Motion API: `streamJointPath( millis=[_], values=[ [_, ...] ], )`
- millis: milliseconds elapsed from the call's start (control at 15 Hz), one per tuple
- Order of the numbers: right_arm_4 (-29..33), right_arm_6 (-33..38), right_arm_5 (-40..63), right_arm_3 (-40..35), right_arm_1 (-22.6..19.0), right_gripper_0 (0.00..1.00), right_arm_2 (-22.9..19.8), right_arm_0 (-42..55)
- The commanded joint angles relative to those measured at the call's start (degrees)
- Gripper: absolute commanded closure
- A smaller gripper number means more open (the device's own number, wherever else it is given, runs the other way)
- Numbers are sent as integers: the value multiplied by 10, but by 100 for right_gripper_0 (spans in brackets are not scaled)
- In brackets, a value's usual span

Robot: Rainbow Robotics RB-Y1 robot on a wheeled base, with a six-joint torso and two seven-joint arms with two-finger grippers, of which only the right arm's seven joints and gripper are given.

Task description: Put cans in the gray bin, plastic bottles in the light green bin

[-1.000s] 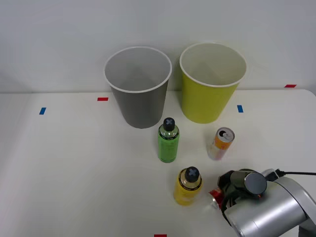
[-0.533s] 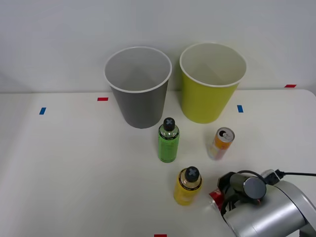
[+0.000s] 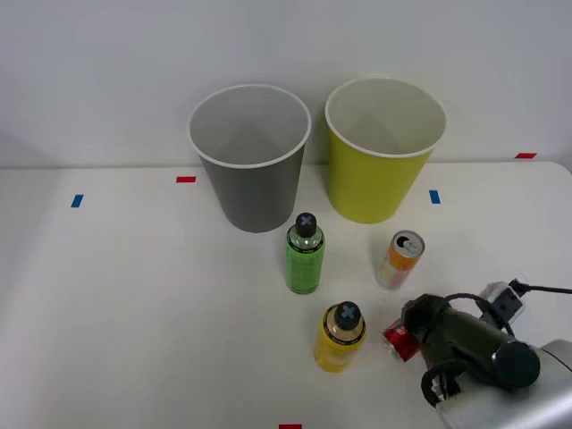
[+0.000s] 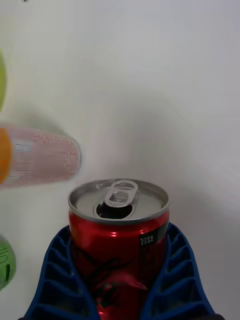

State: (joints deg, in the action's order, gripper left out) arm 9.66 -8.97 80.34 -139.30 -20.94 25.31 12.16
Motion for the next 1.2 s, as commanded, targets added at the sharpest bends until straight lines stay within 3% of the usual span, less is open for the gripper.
streamJointPath(
  millis=[67,267,667,1200],
  values=[
    [22,-60,-68,-35,-23,92,-8,40],
    [55,-96,-149,-39,-27,92,-7,70],
    [148,-97,-294,-39,-16,92,6,113],
    [176,-97,-522,-39,0,92,-26,117]
  ],
)
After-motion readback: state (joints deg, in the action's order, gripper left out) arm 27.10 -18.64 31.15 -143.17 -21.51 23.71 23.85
